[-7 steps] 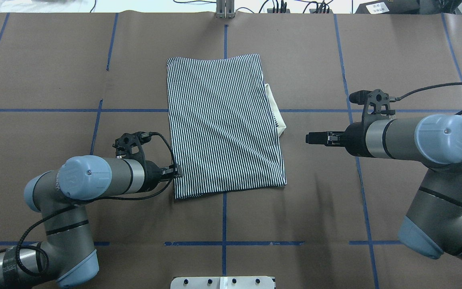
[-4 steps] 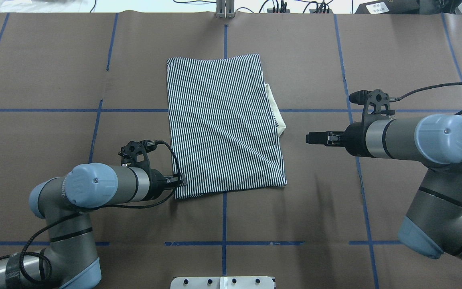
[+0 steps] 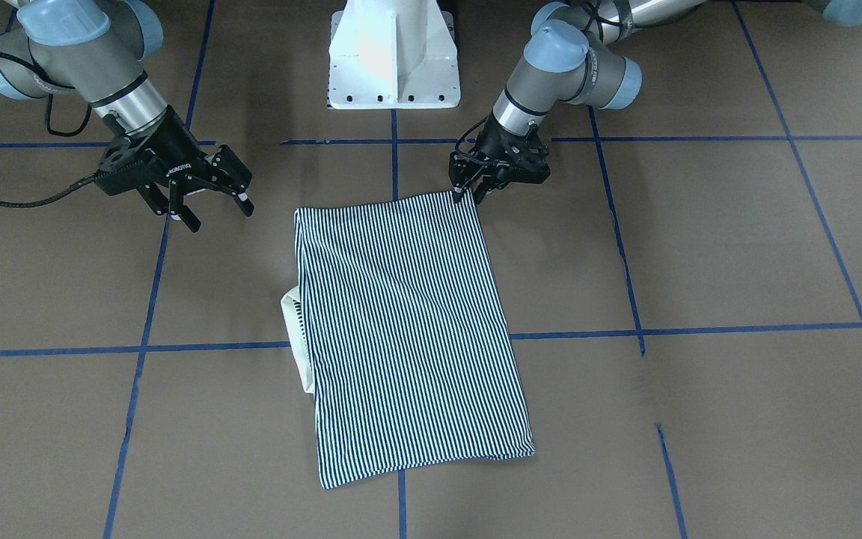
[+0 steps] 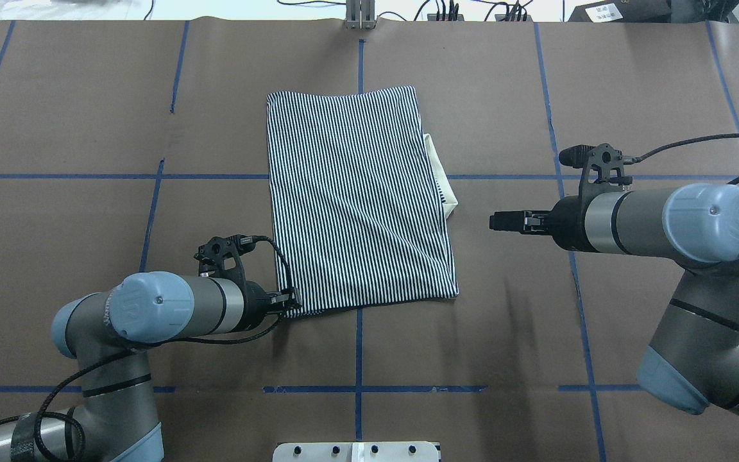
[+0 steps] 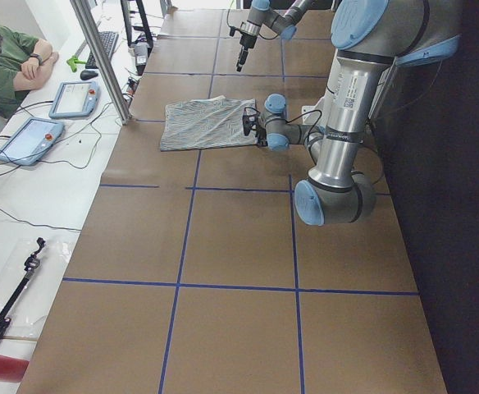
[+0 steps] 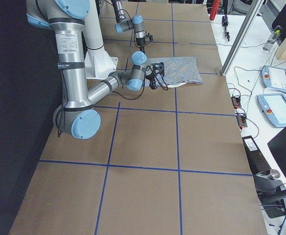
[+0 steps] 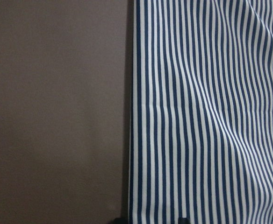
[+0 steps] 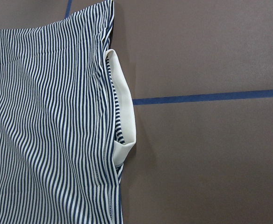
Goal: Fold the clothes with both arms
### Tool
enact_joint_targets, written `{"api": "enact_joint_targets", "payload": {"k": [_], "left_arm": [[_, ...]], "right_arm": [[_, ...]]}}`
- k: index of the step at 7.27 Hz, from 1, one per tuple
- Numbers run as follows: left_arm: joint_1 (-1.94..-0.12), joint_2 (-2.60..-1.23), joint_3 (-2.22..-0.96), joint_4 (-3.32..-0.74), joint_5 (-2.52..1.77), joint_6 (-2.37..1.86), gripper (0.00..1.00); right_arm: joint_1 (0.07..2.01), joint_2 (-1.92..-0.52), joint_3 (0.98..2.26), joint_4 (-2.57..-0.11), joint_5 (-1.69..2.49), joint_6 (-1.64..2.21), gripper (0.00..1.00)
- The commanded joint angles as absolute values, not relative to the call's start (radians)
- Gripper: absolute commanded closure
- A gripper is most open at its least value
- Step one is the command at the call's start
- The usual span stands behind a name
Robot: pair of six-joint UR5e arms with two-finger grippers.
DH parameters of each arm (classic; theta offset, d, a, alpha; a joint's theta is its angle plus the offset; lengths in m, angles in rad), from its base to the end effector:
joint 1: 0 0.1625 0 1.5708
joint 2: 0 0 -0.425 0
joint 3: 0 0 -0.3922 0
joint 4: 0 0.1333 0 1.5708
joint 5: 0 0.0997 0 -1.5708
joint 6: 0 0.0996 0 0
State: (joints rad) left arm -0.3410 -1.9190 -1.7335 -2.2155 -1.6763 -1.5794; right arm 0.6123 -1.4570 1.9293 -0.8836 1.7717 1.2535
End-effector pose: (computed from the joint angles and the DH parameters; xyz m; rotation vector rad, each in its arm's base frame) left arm 0.5413 -0.3224 0.3189 0.0991 1.1573 -0.2486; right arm -0.3659 -0.3956 0.3540 0.3591 -1.1129 0.1442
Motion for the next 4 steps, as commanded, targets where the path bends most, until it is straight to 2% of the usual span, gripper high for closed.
{"api": "enact_joint_targets", "payload": {"k": [1, 2, 3, 4], "left_arm": [[-0.336, -1.919, -1.733, -2.217, -1.675, -1.580, 0.53], [-0.336, -1.919, -1.735, -2.217, -1.672, -1.589, 0.69], [-0.328, -1.919, -1.733, -2.217, -1.672, -1.642, 0.99], [-0.325, -1.919, -1.735, -2.217, -1.669, -1.643, 1.00]], "right_arm": [[0.612, -1.457, 1.928, -0.884, 1.769, 1.270, 0.00], [0.612, -1.457, 1.928, -0.882, 1.769, 1.272, 0.00], [0.612, -1.457, 1.928, -0.882, 1.769, 1.272, 0.00], [0.612, -1.457, 1.928, -0.882, 1.769, 1.273, 0.00]]}}
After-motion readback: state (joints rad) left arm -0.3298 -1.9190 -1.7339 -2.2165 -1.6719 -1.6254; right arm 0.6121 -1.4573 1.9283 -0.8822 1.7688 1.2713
